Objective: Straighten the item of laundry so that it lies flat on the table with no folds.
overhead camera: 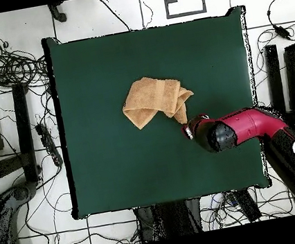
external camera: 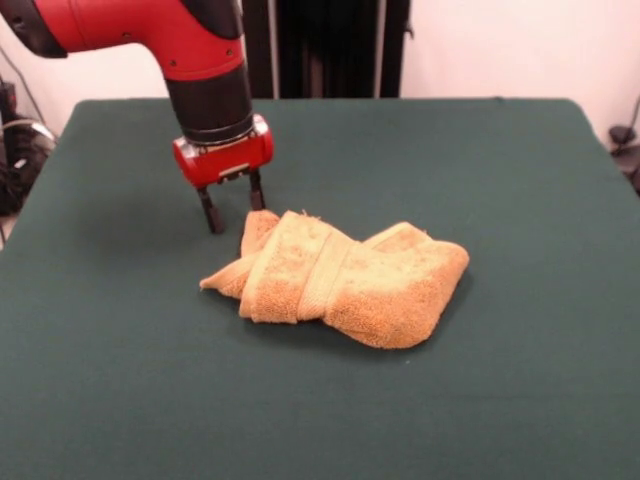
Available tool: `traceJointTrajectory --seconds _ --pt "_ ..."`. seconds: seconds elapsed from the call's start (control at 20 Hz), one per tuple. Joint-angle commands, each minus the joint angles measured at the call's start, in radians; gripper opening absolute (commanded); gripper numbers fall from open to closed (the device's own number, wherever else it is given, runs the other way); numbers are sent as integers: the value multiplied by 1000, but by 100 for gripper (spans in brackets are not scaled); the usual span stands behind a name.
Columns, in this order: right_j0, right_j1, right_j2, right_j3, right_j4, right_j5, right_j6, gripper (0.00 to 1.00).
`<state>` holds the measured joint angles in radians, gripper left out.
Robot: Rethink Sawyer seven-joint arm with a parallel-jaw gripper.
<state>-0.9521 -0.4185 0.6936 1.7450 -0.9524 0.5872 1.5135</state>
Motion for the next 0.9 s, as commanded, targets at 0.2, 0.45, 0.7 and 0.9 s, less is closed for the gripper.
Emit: traceJointTrajectory --seconds 0.2,0.45,0.7,0.9 --pt "-45 129 124 47 -15 -28 -318 100" --pt "-108 178 185 62 -7 -32 -356 100" --pt "-160 237 236 70 7 -16 -396 100" --pt "-198 281 272 75 29 26 -452 100"
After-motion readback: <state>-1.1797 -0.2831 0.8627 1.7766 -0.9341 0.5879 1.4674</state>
